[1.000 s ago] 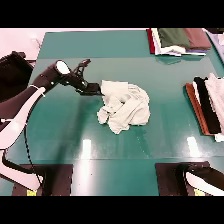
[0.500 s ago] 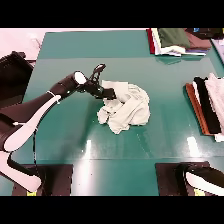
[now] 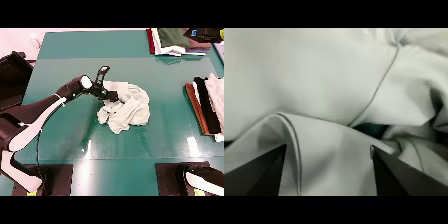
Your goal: Fold the shirts.
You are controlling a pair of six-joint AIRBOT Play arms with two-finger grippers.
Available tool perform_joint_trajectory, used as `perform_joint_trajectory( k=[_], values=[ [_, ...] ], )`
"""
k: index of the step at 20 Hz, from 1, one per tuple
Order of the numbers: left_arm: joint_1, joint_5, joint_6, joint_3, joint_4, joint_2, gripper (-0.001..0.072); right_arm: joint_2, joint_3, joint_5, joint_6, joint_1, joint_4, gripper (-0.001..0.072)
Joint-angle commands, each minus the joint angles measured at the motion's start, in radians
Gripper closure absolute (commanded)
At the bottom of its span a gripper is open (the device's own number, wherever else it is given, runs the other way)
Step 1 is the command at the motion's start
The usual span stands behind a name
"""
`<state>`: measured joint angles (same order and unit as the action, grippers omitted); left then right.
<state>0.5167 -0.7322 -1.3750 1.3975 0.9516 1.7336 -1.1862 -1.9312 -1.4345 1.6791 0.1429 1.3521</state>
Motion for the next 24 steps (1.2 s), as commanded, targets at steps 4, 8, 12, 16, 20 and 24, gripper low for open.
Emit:
perform_joint_trajectory(
  k=[4,8,12,16,20,24],
  values=[
    [-0.024,0.000,-0.005,0.064,-0.030,0.008,0.0683,-0.001,0.001,-0.056,0.007,-0.001,0.010,0.0446],
    [-0.187,-0.076,-0.003,0.200,0.010,-0.108,0.0683,0.013,0.169,-0.124,0.002,-0.008,0.020,0.0447],
    [-0.346,-0.082,0.013,0.210,0.035,-0.262,0.0683,0.040,0.565,0.053,-0.010,-0.007,0.007,0.0447],
    [-0.386,-0.158,0.023,0.209,0.082,-0.298,0.0682,-0.063,0.846,0.298,-0.060,0.001,-0.254,0.0159],
    [-0.386,-0.204,0.023,0.209,0.101,-0.295,0.0682,-0.244,0.874,0.525,-0.092,0.085,-0.428,0.0163],
    [-0.386,-0.204,0.022,0.209,0.119,-0.295,0.0682,-0.410,0.727,0.553,-0.161,0.210,-0.550,0.0206]
  ],
)
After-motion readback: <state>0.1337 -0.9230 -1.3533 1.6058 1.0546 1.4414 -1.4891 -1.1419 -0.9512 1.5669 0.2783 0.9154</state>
